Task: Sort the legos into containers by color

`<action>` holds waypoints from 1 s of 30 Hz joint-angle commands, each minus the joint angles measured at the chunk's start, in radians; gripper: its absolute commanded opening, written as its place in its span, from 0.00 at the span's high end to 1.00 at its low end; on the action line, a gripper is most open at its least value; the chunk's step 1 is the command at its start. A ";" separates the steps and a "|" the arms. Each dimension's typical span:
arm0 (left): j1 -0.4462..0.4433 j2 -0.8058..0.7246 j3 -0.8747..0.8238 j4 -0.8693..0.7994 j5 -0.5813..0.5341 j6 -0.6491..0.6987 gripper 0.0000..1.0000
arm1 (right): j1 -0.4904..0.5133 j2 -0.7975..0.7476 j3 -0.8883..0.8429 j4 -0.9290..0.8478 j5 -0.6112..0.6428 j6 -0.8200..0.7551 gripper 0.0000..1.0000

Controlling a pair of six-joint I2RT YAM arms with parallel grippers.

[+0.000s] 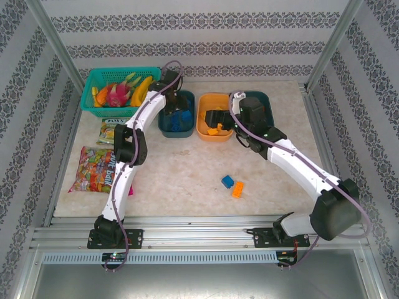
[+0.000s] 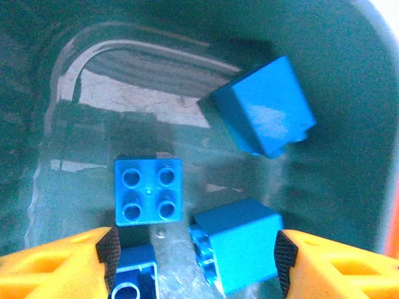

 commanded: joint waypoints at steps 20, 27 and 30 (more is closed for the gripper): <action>-0.197 -1.315 -1.379 0.402 0.352 -0.044 0.25 | 0.089 -0.215 -0.020 -0.756 0.095 0.105 0.12; -0.336 -1.619 -1.696 0.391 0.319 -0.143 0.24 | 0.167 -0.108 -0.040 -0.812 0.100 0.085 0.13; -0.360 -1.678 -1.747 0.347 0.279 -0.159 0.25 | 0.168 -0.090 -0.069 -0.810 0.107 0.105 0.14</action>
